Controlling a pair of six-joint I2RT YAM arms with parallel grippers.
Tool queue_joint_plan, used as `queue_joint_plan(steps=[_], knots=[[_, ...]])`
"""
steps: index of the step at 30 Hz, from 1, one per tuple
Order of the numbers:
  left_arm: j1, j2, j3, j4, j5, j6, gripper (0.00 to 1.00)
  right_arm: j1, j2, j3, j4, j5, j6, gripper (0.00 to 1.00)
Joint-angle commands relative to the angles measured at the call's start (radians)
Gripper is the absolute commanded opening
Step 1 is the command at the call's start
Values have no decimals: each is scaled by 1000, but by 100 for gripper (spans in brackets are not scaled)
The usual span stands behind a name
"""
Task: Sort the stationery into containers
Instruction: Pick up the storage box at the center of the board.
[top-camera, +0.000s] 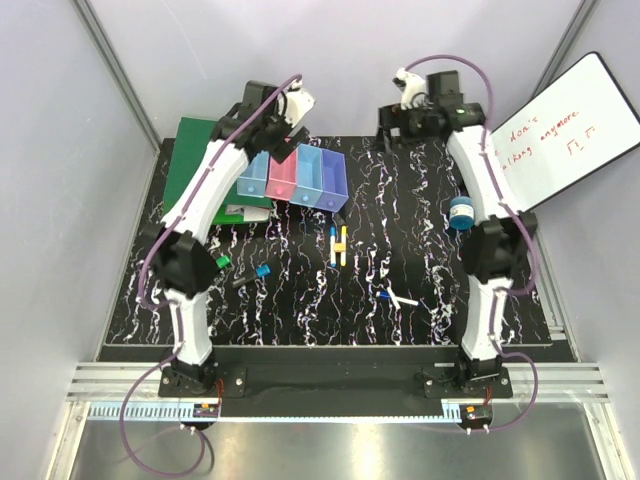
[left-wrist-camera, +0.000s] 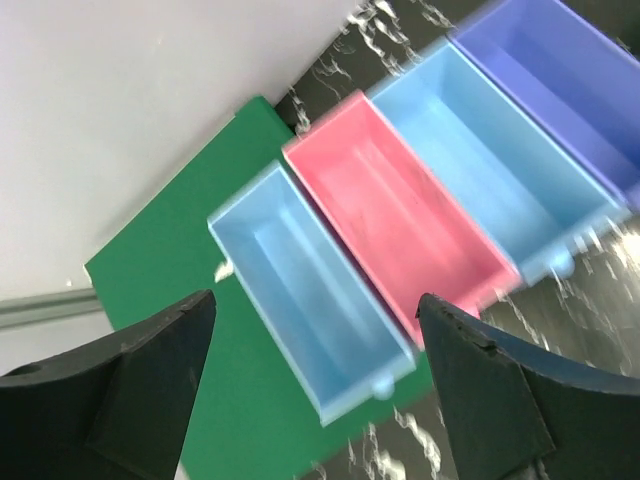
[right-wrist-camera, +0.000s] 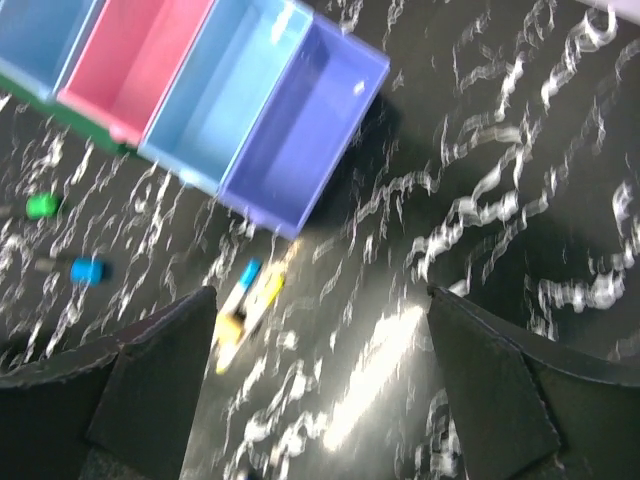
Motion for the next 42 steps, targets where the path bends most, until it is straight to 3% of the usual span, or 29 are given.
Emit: queue_joint_plan(steps=[1, 3, 10, 24, 42], knots=[[1, 145, 214, -47, -149, -77, 89, 35, 164, 176, 72, 69, 88, 92], [-1, 197, 237, -58, -171, -114, 88, 47, 236, 234, 103, 74, 114, 89], [1, 222, 158, -107, -199, -283, 66, 86, 390, 331, 164, 120, 153, 86], [1, 297, 165, -118, -230, -323, 64, 175, 537, 426, 266, 120, 159, 80], [1, 325, 175, -89, -247, -306, 59, 256, 574, 391, 263, 144, 156, 76]])
